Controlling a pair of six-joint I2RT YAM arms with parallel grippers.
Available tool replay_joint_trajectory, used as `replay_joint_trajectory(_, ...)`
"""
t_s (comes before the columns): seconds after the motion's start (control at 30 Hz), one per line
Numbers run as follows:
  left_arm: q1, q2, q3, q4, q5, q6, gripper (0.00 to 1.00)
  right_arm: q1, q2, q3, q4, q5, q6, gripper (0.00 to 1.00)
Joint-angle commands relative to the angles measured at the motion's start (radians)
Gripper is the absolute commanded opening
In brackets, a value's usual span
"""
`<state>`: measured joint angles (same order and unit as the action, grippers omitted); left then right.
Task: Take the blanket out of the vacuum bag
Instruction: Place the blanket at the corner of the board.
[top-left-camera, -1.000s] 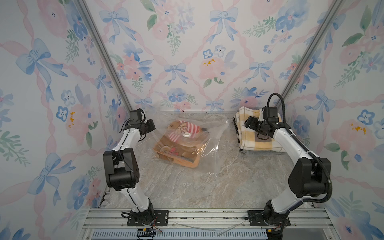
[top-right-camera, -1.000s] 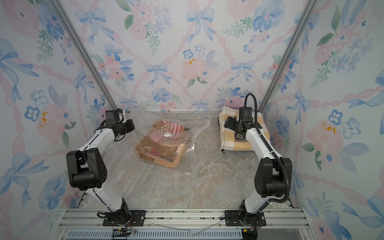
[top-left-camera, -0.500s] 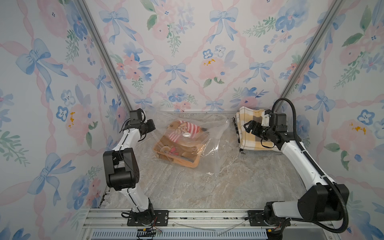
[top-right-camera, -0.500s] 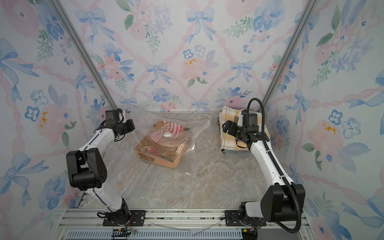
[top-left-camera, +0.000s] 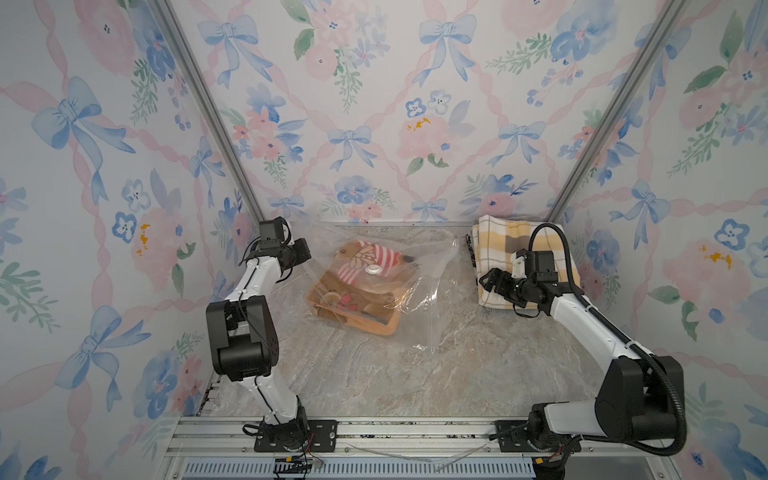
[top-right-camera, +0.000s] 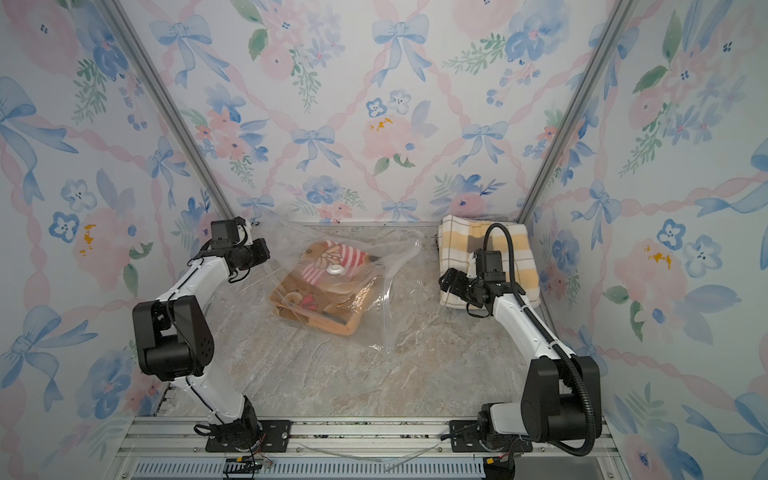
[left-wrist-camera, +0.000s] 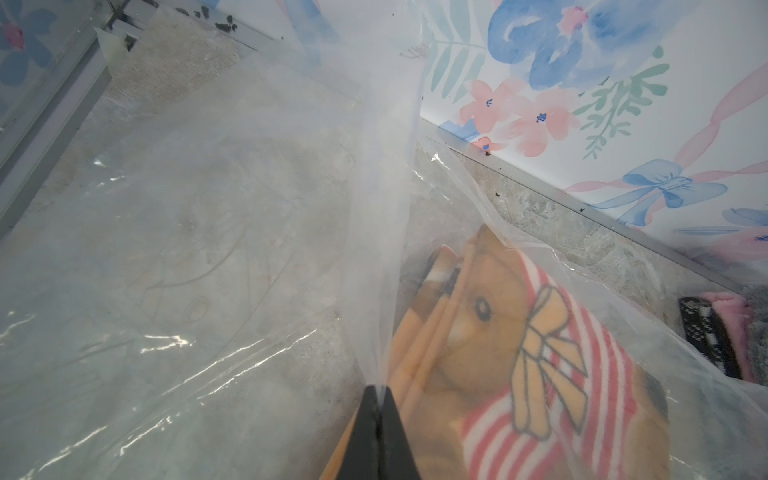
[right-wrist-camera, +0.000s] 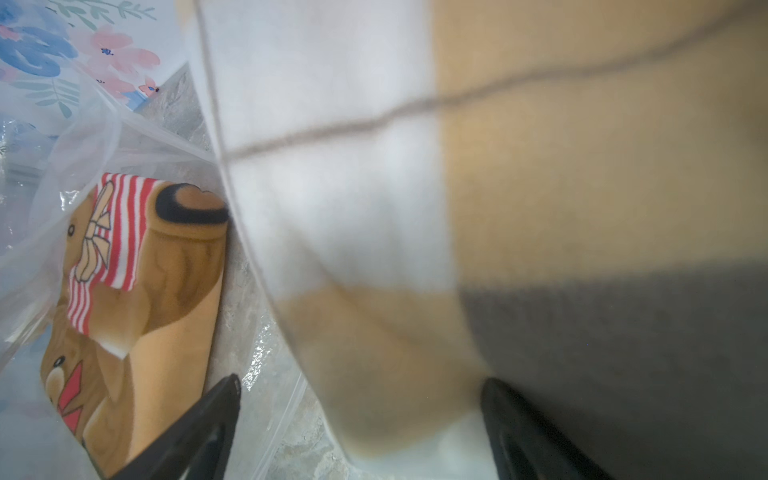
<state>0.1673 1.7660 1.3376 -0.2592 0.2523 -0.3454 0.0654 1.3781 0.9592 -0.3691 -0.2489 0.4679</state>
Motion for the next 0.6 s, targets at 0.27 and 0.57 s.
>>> replay_joint_trajectory(0.27, 0.008, -0.044, -0.008, 0.002, 0.017, 0.006, 0.0, -0.215, -0.225, 0.0, -0.083, -0.089, 0.027, 0.93)
replay_joint_trajectory(0.57, 0.008, -0.038, -0.006, 0.003, 0.022, 0.006, 0.0, -0.511, -0.131, -0.043, 0.121, -0.217, 0.063, 0.93)
